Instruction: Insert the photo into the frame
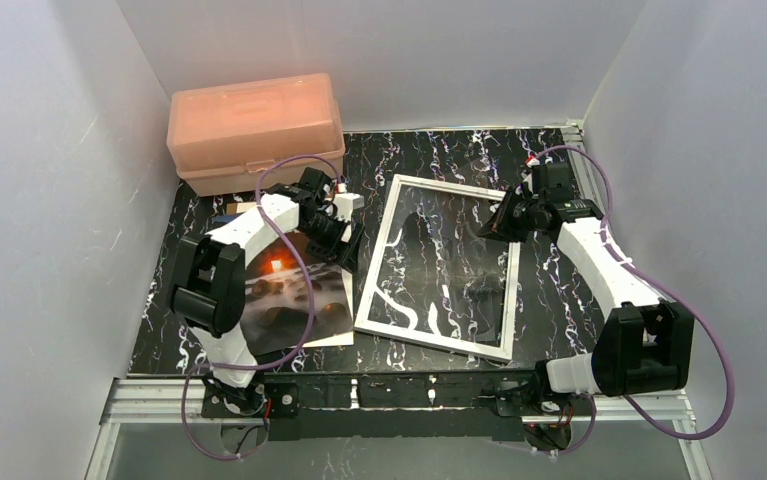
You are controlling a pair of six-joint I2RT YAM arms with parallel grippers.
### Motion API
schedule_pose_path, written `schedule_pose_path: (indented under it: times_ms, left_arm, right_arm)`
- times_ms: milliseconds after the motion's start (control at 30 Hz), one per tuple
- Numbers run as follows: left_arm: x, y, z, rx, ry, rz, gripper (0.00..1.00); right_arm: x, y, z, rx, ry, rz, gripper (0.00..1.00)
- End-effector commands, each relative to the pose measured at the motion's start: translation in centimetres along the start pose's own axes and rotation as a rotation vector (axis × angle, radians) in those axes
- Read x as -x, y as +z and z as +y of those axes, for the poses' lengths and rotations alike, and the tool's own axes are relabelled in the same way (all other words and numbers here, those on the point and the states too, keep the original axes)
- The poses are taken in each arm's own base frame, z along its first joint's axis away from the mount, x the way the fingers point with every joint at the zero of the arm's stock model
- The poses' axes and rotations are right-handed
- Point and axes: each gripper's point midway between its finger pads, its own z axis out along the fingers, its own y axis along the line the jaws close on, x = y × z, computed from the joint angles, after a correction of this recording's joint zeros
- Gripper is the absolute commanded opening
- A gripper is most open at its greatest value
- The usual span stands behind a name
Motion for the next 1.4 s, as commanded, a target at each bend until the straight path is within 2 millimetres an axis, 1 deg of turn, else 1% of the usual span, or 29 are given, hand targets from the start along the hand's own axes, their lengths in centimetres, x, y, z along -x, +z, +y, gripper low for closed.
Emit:
schedule_pose_path:
  times_ms: [0, 133, 200, 267, 400, 533, 667, 900, 967, 1233, 1367]
  left_arm:
    - [0.9, 1.2, -1.8, -0.076, 0.027, -0.01, 0.74]
    - [1.4, 2.1, -2.0, -0.101, 0.019, -0.006, 0.6]
    - [1.4, 2.5, -2.1, -0.114, 0.007, -0.007, 0.53]
    - [1.3, 2.9, -2.2, -0.127, -0.007, -0.005, 0.49]
    - [1.1, 3.4, -2.4, -0.151, -0.026, -0.003, 0.46]
    - [0.6, 4.0, -2.4, -0.158, -0.038, 0.009, 0.43]
    - [0.5, 4.1, -2.4, -0.164, -0.038, 0.009, 0.4]
    - [0.5, 3.1, -3.0, -0.175, -0.033, 0.004, 0.33]
    - [0.5, 3.0, -3.1, -0.177, -0.032, 0.004, 0.31]
    - [1.3, 2.7, -2.6, -0.174, -0.052, -0.012, 0.28]
    - [1.4, 2.4, -2.1, -0.17, -0.068, -0.016, 0.27]
  right_arm:
    - [1.7, -2.1, 3.4, 0.132, 0.023, -0.052, 0.01]
    - [2.4, -2.8, 5.4, 0.228, 0.065, -0.074, 0.01]
    - [3.1, -3.5, 6.8, 0.282, 0.084, -0.091, 0.01]
    - [4.0, -4.4, 8.2, 0.325, 0.088, -0.113, 0.01]
    - [5.8, -6.5, 10.2, 0.36, 0.079, -0.153, 0.01]
    - [6.6, -7.8, 11.3, 0.374, 0.072, -0.177, 0.01]
    - [6.8, -8.2, 11.9, 0.385, 0.077, -0.177, 0.01]
    - [7.3, -9.3, 14.2, 0.431, 0.067, -0.192, 0.01]
    - [7.3, -9.5, 14.8, 0.441, 0.062, -0.193, 0.01]
    - [7.6, -10.6, 16.0, 0.466, 0.068, -0.212, 0.01]
    - [7.4, -10.7, 16.5, 0.489, 0.056, -0.191, 0.01]
